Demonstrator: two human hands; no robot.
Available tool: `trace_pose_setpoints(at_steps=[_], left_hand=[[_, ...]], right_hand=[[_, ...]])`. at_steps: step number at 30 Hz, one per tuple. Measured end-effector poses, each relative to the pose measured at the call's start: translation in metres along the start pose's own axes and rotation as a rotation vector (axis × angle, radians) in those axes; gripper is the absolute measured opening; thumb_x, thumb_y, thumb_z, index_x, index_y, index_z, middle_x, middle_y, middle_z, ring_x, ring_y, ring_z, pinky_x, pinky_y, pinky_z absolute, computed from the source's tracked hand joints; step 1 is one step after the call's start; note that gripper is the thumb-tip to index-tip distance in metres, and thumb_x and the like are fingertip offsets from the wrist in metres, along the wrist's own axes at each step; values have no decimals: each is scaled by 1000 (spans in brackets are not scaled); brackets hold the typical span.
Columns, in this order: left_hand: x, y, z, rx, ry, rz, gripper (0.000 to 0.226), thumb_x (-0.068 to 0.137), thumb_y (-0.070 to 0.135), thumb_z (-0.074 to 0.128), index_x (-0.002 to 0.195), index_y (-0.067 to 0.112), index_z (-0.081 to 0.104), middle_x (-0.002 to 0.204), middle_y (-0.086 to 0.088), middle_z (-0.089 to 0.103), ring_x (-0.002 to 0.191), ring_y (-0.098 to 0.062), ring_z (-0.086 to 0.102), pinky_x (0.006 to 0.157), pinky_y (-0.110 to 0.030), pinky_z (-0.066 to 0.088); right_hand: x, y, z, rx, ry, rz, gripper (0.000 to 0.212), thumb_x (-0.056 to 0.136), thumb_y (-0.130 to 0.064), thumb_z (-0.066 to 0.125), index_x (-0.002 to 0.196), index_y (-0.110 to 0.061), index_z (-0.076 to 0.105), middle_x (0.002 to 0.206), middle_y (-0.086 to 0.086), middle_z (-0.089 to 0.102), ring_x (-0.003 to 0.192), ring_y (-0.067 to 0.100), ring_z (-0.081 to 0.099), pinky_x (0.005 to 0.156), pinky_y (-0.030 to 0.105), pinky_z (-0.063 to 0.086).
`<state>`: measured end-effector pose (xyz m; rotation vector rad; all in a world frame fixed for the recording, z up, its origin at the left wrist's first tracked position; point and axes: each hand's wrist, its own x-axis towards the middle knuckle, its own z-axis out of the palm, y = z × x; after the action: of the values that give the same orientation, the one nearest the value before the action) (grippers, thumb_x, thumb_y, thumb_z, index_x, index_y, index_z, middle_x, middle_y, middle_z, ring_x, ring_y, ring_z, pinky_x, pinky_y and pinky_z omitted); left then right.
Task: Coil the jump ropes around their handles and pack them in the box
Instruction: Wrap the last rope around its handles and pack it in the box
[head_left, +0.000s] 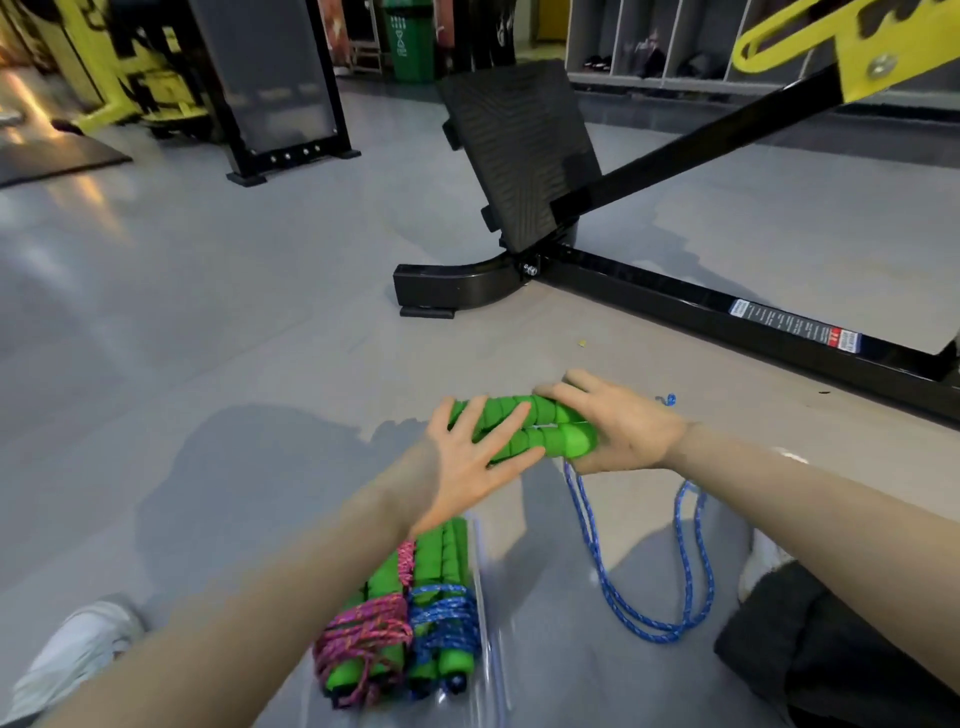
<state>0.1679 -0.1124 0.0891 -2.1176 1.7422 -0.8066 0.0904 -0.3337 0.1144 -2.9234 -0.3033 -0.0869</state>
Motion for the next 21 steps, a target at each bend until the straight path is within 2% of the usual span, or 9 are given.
trace_pose_setpoints(at_steps=[1,3,5,7,13,18,21], left_hand=[[-8,-14,-7,45,58,33,51,83,11,49,131,27,54,135,-18,52,99,-46,59,74,-53,52],[-25,-39,-31,100,162,73,44,95,7,34,133,23,50,133,-21,55,97,-46,61,76,-54,50],[-37,-53,-47,114,225,60,41,101,6,27,133,23,46,133,-21,55,96,-45,60,77,-52,49],[-49,-62,-63,141,224,62,40,100,6,29,134,23,44,133,-23,54,96,-45,59,77,-52,49],[-70,-79,-98,173,205,107,52,86,12,48,136,24,41,135,-26,49,96,-48,57,75,-54,49],[-92,-72,-95,167,236,73,46,97,4,30,137,23,41,132,-27,53,94,-44,60,74,-48,50],[-101,-66,-83,157,227,43,51,90,4,50,136,25,45,134,-26,51,96,-43,60,78,-50,50]], right_hand=[[6,-9,-10,16,28,-18,77,65,-21,72,135,-19,40,100,2,43,78,16,42,63,22,28],[16,-29,-27,31,79,-56,75,64,-18,73,133,-16,42,97,2,43,76,13,39,62,19,24],[24,-46,-37,34,104,-77,75,63,-20,73,132,-17,43,96,1,42,76,16,43,65,26,32],[27,-62,-48,32,112,-104,76,61,-21,73,131,-17,43,96,1,41,79,21,49,66,33,40],[27,-93,-69,35,168,-157,77,60,-21,71,131,-17,42,97,-2,41,82,22,52,71,37,46],[31,-105,-60,-22,144,-192,75,62,-19,72,130,-18,42,93,-3,37,75,15,42,62,28,33],[34,-108,-50,3,119,-218,75,63,-19,73,131,-16,43,94,-3,37,75,14,40,60,23,24]])
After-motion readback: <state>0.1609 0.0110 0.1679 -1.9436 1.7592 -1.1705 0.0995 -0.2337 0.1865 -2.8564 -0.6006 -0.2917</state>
